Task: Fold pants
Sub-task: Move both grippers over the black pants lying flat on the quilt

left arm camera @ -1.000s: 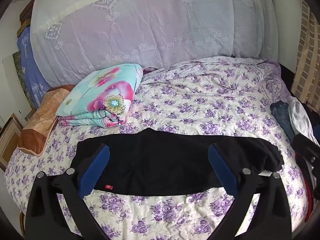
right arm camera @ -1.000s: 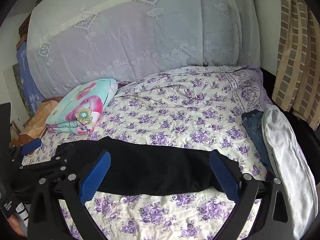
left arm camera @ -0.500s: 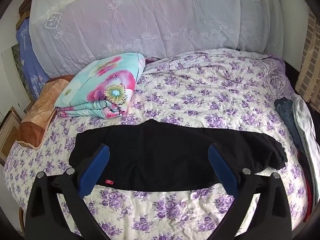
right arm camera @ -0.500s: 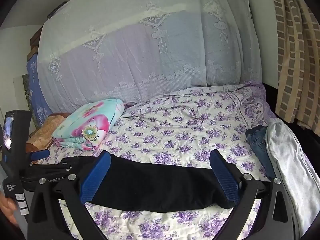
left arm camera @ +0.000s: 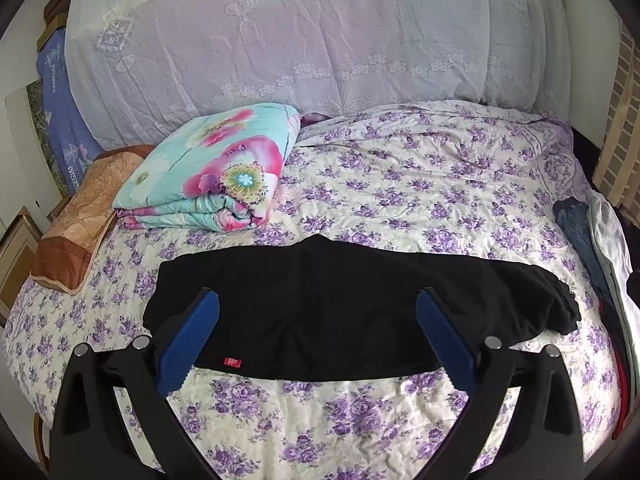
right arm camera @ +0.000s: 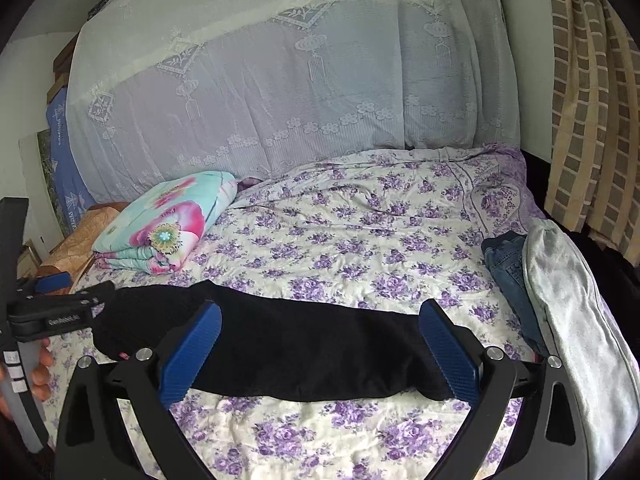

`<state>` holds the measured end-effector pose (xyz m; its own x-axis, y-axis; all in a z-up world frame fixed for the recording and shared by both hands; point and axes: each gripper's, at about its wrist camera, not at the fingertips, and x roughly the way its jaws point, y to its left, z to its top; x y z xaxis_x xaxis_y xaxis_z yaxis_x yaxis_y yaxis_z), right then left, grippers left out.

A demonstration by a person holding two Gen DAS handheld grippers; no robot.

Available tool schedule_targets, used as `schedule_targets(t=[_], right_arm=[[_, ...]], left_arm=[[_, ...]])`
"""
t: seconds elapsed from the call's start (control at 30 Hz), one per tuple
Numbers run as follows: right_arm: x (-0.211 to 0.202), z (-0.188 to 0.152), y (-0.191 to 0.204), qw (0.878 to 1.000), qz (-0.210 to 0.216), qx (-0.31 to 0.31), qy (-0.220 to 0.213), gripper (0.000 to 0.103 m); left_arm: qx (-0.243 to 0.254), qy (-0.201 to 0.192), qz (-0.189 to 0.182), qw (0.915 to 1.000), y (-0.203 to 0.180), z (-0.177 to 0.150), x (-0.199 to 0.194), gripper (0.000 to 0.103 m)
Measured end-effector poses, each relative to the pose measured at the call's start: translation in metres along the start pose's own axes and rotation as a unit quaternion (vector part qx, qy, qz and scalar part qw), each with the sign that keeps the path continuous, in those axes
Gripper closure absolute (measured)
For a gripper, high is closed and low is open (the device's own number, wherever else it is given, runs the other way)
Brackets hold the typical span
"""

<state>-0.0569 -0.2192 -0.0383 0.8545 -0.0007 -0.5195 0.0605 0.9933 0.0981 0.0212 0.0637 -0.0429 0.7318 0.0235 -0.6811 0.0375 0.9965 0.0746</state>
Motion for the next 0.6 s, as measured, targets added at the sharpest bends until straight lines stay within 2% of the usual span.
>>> schedule_targets(t=[0.07, 0.23, 0.4, 0.5, 0.6], right_arm=[[0.006, -0.01, -0.011, 1.0, -0.011, -0.004, 0.021, 0.004], [0.024, -0.055, -0.049, 0.995, -0.042, -0.006, 0.089, 0.004], [0.034, -0.093, -0.079, 0.99, -0.052, 0.024, 0.133, 0.004], [0.039, -0.102, -0.087, 0.989, -0.043, 0.031, 0.135, 0.004], [0.046, -0.102, -0.094, 0.988, -0.027, 0.044, 0.144, 0.004]], left_arm=[[-0.017, 0.015, 0.005, 0.9997, 0.018, -0.011, 0.005, 0.006], [-0.039, 0.039, 0.062, 0.9966, 0.055, -0.055, 0.019, 0.006], [-0.076, 0.086, 0.043, 0.9925, 0.08, -0.09, 0.032, 0.006], [-0.085, 0.092, 0.032, 0.9916, 0.086, -0.096, 0.031, 0.006], [-0.087, 0.085, 0.047, 0.9915, 0.094, -0.097, 0.024, 0.006]])
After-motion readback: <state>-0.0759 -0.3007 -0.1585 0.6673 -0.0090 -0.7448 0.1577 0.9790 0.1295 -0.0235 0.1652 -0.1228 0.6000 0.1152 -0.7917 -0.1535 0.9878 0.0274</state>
